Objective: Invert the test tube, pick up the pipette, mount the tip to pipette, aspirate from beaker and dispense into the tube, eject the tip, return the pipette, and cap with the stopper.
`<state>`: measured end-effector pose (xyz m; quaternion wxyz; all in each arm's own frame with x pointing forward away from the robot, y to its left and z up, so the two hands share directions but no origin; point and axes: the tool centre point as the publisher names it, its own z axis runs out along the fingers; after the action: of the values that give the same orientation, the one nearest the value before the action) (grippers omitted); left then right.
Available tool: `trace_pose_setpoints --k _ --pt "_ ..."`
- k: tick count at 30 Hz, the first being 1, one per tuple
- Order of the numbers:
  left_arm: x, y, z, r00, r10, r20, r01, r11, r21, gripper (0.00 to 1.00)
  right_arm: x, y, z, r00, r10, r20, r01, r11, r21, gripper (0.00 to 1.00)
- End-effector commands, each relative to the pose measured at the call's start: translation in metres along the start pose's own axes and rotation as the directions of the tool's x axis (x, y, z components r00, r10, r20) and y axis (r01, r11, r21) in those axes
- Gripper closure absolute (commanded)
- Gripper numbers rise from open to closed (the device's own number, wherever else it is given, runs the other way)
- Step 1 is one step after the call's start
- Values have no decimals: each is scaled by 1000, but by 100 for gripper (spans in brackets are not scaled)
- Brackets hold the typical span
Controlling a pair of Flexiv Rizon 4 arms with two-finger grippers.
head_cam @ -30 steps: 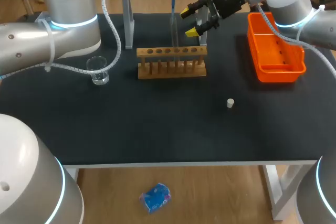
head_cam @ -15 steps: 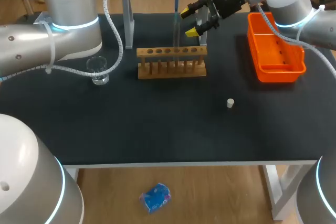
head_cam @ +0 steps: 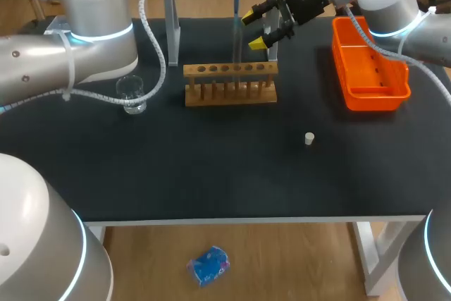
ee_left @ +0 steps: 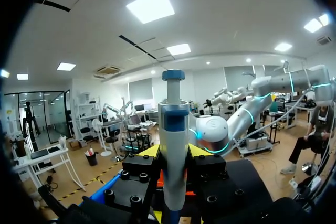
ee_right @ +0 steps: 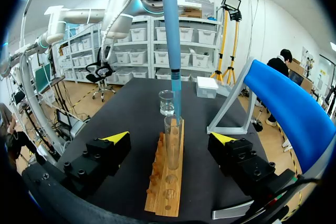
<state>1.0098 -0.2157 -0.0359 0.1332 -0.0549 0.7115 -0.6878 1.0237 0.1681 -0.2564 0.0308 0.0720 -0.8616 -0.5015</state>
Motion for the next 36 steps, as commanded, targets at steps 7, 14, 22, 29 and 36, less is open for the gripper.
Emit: trace_pose_setpoints --k 7,14,22,29,36 --pt "6 5 1 1000 -2 0 2 1000 8 100 -1 0 -1 1000 -1 -4 1 1000 2 0" --pt "13 11 4 1000 -6 -6 7 1000 5 100 -1 0 -1 1000 -1 -4 1 1000 2 0" --pt "17 20 7 1000 -19 -16 19 1000 0 100 -1 0 -1 1000 -1 -4 1 1000 2 0" --pt "19 27 10 999 -19 -29 19 1000 -15 100 -1 0 -1 1000 -1 -4 1 1000 2 0" --pt "19 31 10 999 -25 -33 24 999 -30 100 -1 0 -1 1000 -1 -4 1 1000 2 0"
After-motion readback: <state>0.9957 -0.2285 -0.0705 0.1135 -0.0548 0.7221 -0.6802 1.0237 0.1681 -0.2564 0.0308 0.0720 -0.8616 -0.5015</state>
